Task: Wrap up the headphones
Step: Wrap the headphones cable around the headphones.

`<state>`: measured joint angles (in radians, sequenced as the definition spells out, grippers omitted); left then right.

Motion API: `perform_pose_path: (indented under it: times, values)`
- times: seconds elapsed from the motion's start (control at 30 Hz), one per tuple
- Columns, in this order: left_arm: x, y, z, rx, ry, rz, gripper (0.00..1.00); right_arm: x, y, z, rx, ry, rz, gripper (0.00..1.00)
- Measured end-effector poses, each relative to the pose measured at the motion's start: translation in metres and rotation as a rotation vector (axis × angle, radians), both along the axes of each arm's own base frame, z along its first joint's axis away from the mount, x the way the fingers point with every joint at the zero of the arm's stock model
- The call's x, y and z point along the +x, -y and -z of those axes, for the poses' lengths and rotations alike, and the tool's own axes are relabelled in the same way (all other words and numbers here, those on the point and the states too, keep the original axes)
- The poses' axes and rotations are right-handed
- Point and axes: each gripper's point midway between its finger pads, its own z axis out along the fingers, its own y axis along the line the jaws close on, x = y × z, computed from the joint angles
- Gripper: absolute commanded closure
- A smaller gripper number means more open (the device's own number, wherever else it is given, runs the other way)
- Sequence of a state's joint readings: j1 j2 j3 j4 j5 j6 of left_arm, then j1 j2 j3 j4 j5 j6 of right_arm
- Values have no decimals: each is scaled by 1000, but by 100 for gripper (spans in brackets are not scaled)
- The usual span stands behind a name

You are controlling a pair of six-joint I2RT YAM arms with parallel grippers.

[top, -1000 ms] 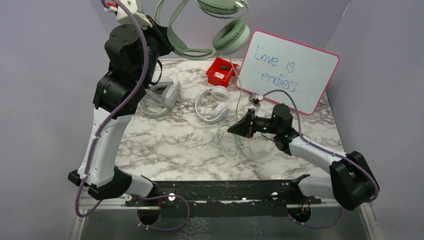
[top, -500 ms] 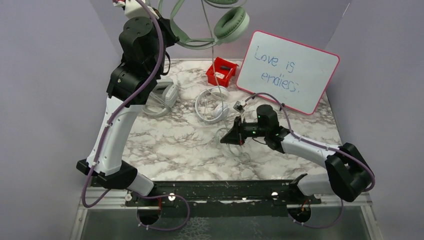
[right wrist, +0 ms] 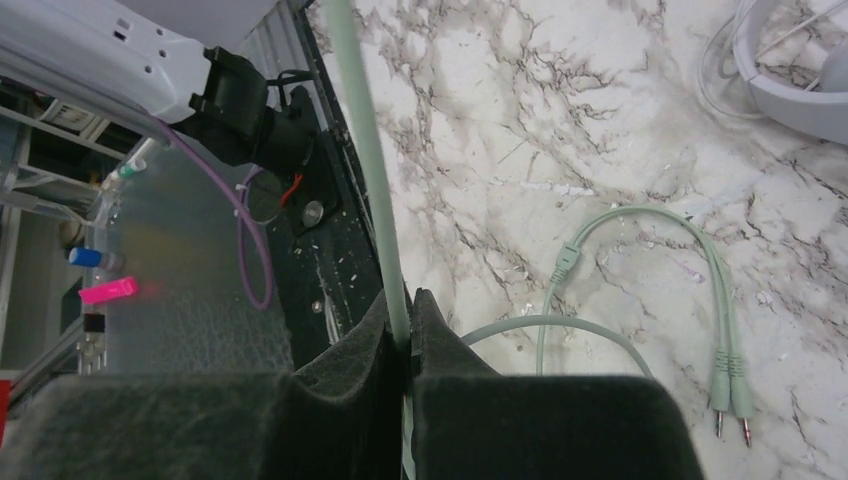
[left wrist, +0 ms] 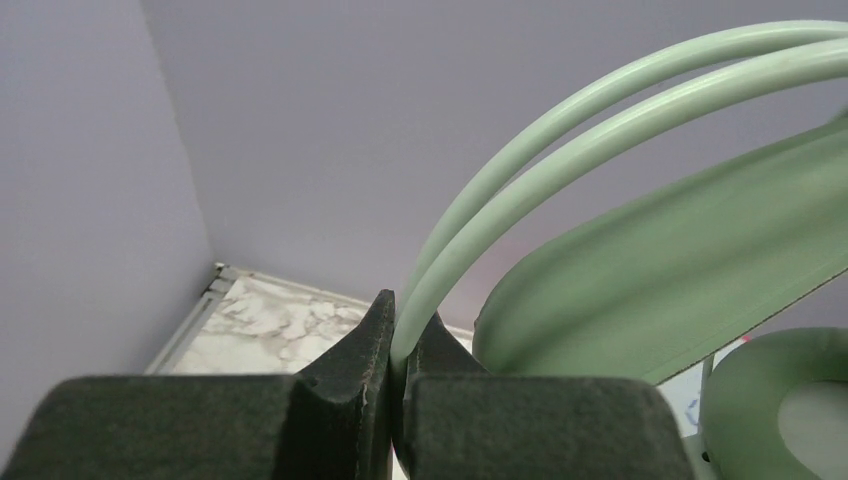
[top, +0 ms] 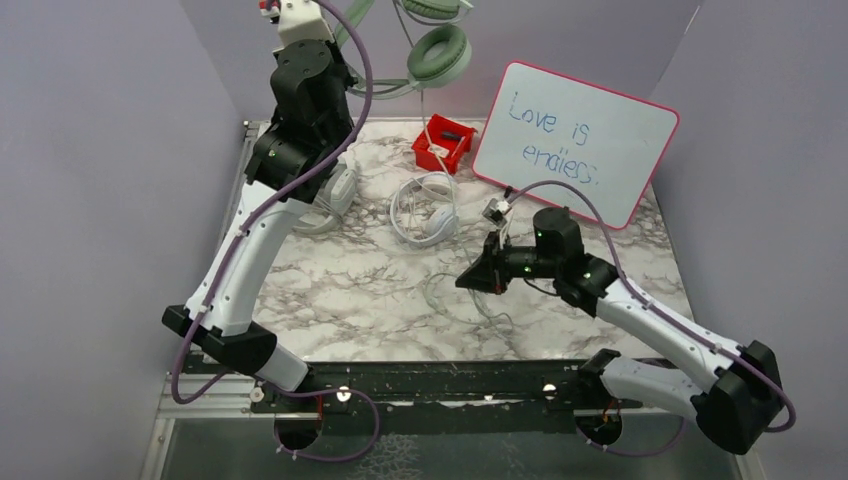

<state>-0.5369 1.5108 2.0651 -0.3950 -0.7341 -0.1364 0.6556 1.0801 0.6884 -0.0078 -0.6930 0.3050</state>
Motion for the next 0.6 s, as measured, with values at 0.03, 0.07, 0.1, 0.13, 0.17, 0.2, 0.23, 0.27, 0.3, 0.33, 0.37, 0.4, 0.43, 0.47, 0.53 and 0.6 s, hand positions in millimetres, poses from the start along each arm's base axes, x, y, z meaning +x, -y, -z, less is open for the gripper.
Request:
perform_pose_path:
  times: [0.03, 0.07, 0.1, 0.13, 0.17, 0.2, 0.23, 0.27, 0.3, 0.33, 0.37, 0.4, 0.43, 0.47, 0.53, 0.6]
  values:
    - [3, -1, 7, 19, -13, -16, 100, -2, 3, -5, -6, 10, 4, 97]
    - [7, -2, 15, 37, -27, -32, 100, -4, 6, -12, -6, 23, 7, 98]
    - [9, -3, 23, 55, -42, -47, 100, -7, 9, -20, -4, 35, 7, 99]
    - [13, -3, 32, 75, -61, -62, 100, -10, 11, -28, 1, 49, 5, 99]
    - [15, -3, 40, 94, -79, -73, 100, -12, 13, -37, 7, 62, 2, 99]
    - [18, -4, 47, 109, -94, -83, 100, -15, 15, -45, 15, 77, -6, 99]
    - [21, -4, 55, 126, -109, -96, 100, -18, 15, -54, 23, 86, -15, 99]
    - [26, -4, 62, 139, -126, -110, 100, -20, 16, -62, 29, 95, -27, 99]
    - [31, -3, 69, 146, -140, -120, 100, -22, 16, -69, 34, 105, -39, 99]
    - [38, -2, 77, 142, -156, -123, 100, -24, 16, -75, 36, 109, -52, 99]
    - [44, 0, 84, 137, -172, -121, 100, -25, 16, -79, 36, 115, -64, 99]
    - [49, 0, 91, 130, -187, -122, 100, -27, 16, -80, 35, 117, -74, 99]
    - [54, 0, 98, 120, -203, -120, 100, -28, 16, -79, 30, 114, -83, 99]
    - [58, -1, 107, 114, -227, -120, 100, -30, 16, -75, 22, 102, -92, 99]
    - [61, -2, 114, 103, -250, -118, 100, -36, 16, -67, 13, 69, -125, 99]
    - [62, -4, 113, 92, -258, -123, 100, -44, 14, -60, 10, 42, -159, 99]
